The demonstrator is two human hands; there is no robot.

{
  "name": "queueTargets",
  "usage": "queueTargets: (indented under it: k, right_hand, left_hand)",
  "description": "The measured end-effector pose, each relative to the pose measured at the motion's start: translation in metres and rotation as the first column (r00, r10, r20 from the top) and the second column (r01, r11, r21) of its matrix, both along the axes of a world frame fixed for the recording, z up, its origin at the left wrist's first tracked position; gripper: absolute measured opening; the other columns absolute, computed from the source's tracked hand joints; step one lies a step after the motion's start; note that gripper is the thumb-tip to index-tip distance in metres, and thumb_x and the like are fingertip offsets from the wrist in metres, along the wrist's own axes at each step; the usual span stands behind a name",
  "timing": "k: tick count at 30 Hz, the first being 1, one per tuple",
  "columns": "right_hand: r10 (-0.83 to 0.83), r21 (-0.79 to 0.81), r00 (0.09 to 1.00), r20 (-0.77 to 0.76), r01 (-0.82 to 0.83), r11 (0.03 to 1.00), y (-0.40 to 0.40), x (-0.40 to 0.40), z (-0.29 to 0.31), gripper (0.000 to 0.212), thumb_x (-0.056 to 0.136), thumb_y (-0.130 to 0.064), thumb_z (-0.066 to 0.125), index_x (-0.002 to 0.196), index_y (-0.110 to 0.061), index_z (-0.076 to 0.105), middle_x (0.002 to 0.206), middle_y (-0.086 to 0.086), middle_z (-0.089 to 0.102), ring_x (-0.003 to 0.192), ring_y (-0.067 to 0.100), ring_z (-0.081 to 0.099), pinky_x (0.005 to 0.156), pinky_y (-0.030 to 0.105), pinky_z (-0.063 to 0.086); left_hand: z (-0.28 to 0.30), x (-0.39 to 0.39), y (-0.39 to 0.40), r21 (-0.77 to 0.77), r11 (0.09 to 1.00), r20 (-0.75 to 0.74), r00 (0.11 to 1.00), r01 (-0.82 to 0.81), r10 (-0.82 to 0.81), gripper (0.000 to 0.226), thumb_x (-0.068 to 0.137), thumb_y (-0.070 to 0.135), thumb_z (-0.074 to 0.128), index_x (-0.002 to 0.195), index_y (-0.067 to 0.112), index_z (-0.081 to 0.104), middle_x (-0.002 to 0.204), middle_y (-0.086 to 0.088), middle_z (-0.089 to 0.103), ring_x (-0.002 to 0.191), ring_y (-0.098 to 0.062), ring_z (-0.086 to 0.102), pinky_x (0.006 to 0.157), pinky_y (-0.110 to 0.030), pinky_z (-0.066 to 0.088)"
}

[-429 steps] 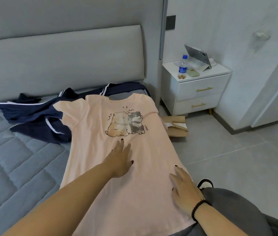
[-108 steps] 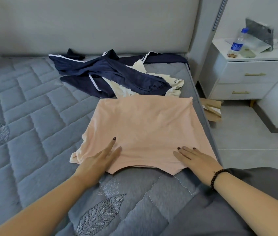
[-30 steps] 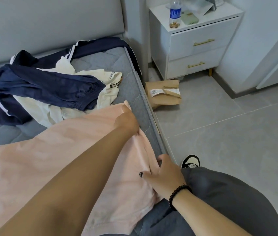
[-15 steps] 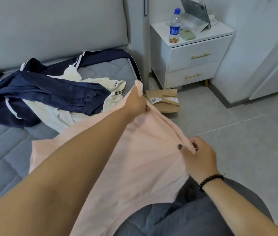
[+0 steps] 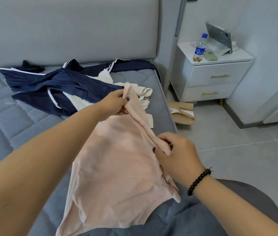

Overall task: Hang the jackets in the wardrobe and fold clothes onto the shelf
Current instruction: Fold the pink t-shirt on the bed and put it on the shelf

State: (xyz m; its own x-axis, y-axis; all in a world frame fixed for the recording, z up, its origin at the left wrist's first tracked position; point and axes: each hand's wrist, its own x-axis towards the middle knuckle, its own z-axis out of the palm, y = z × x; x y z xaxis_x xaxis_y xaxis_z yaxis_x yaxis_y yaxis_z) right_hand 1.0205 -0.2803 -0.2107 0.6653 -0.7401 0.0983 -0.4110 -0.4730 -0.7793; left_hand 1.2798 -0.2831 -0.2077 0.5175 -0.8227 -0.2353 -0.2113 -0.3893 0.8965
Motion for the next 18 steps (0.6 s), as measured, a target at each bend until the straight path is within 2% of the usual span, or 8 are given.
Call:
queueTargets:
  k: [2, 4, 6, 8, 10, 14, 16, 18]
  right_hand:
    - [0.094, -0.006, 0.995, -0.035, -0.095, 0.995, 0.029, 0.024, -0.006, 0.02, 0.083, -0.015, 0.063, 0.101, -0.024, 0.067, 0.097, -0.008, 0.065, 0.086, 0.002, 0.058, 0.073, 0.013, 0.046]
    - [0.197, -0.008, 0.976, -0.093, -0.199, 0.98, 0.059, 0.047, -0.018, 0.027, 0.086, -0.02, 0.059, 0.112, -0.024, 0.062, 0.111, -0.006, 0.061, 0.101, 0.011, 0.056, 0.088, 0.027, 0.048]
    - [0.289, 0.009, 0.945, -0.156, -0.291, 0.957, 0.086, 0.069, -0.031, 0.031, 0.089, -0.022, 0.055, 0.12, -0.024, 0.056, 0.119, -0.006, 0.057, 0.109, 0.014, 0.053, 0.095, 0.029, 0.045]
    - [0.34, 0.046, 0.92, -0.197, -0.338, 0.94, 0.108, 0.09, -0.043, 0.031, 0.09, -0.019, 0.052, 0.121, -0.023, 0.055, 0.121, -0.004, 0.055, 0.111, 0.017, 0.052, 0.096, 0.028, 0.044]
    - [0.369, 0.082, 0.898, -0.241, -0.36, 0.929, 0.126, 0.108, -0.054, 0.03, 0.09, -0.016, 0.049, 0.119, -0.02, 0.054, 0.121, -0.002, 0.055, 0.111, 0.02, 0.052, 0.096, 0.029, 0.043]
    - [0.44, 0.125, 0.828, -0.347, -0.425, 0.897, 0.153, 0.137, -0.077, 0.033, 0.087, -0.006, 0.047, 0.119, -0.015, 0.052, 0.122, 0.004, 0.052, 0.111, 0.025, 0.051, 0.093, 0.031, 0.044]
    - [0.468, 0.15, 0.798, -0.378, -0.447, 0.882, 0.161, 0.144, -0.089, 0.037, 0.089, -0.005, 0.046, 0.123, -0.015, 0.05, 0.125, 0.005, 0.05, 0.114, 0.025, 0.05, 0.095, 0.03, 0.043]
    - [0.529, 0.219, 0.758, -0.382, -0.482, 0.848, 0.165, 0.143, -0.098, 0.039, 0.09, -0.01, 0.047, 0.129, -0.018, 0.047, 0.129, 0.004, 0.047, 0.118, 0.024, 0.047, 0.099, 0.03, 0.04]
  left_hand:
    - [-0.005, 0.022, 0.031, 0.058, 0.998, 0.05, 0.999, -0.021, 0.018, 0.021, 0.101, 0.013, 0.046, 0.118, 0.016, 0.057, 0.081, -0.002, 0.058, 0.057, -0.01, 0.057, 0.06, -0.023, 0.048]
    - [-0.015, 0.041, 0.061, 0.1, 0.993, 0.045, 0.998, -0.055, 0.05, 0.019, 0.101, 0.015, 0.046, 0.116, 0.017, 0.057, 0.082, -0.004, 0.058, 0.064, -0.015, 0.054, 0.065, -0.026, 0.049]
    - [-0.03, 0.056, 0.087, 0.127, 0.986, 0.034, 0.994, -0.109, 0.106, 0.019, 0.101, 0.016, 0.046, 0.117, 0.015, 0.057, 0.084, -0.006, 0.059, 0.067, -0.017, 0.054, 0.06, -0.022, 0.051]
    - [-0.046, 0.068, 0.11, 0.145, 0.976, 0.032, 0.987, -0.162, 0.159, 0.019, 0.102, 0.015, 0.045, 0.115, 0.01, 0.058, 0.085, -0.008, 0.057, 0.069, -0.017, 0.054, 0.056, -0.022, 0.051]
    - [-0.063, 0.078, 0.128, 0.157, 0.967, 0.03, 0.98, -0.201, 0.199, 0.019, 0.102, 0.012, 0.042, 0.108, 0.006, 0.059, 0.081, -0.008, 0.053, 0.067, -0.018, 0.05, 0.06, -0.026, 0.049]
    - [-0.094, 0.092, 0.156, 0.208, 0.929, 0.073, 0.952, -0.306, 0.297, 0.027, 0.097, 0.004, 0.039, 0.075, 0.011, 0.053, 0.064, -0.003, 0.047, 0.054, -0.017, 0.043, 0.046, -0.022, 0.041]
    - [-0.111, 0.093, 0.166, 0.222, 0.918, 0.012, 0.942, -0.329, 0.335, 0.022, 0.095, 0.003, 0.04, 0.079, 0.008, 0.055, 0.062, -0.004, 0.044, 0.053, -0.019, 0.039, 0.048, -0.024, 0.039]
    - [-0.124, 0.088, 0.173, 0.22, 0.906, -0.026, 0.927, -0.36, 0.375, 0.022, 0.098, 0.013, 0.046, 0.077, 0.009, 0.051, 0.061, -0.004, 0.042, 0.053, -0.02, 0.038, 0.052, -0.027, 0.038]
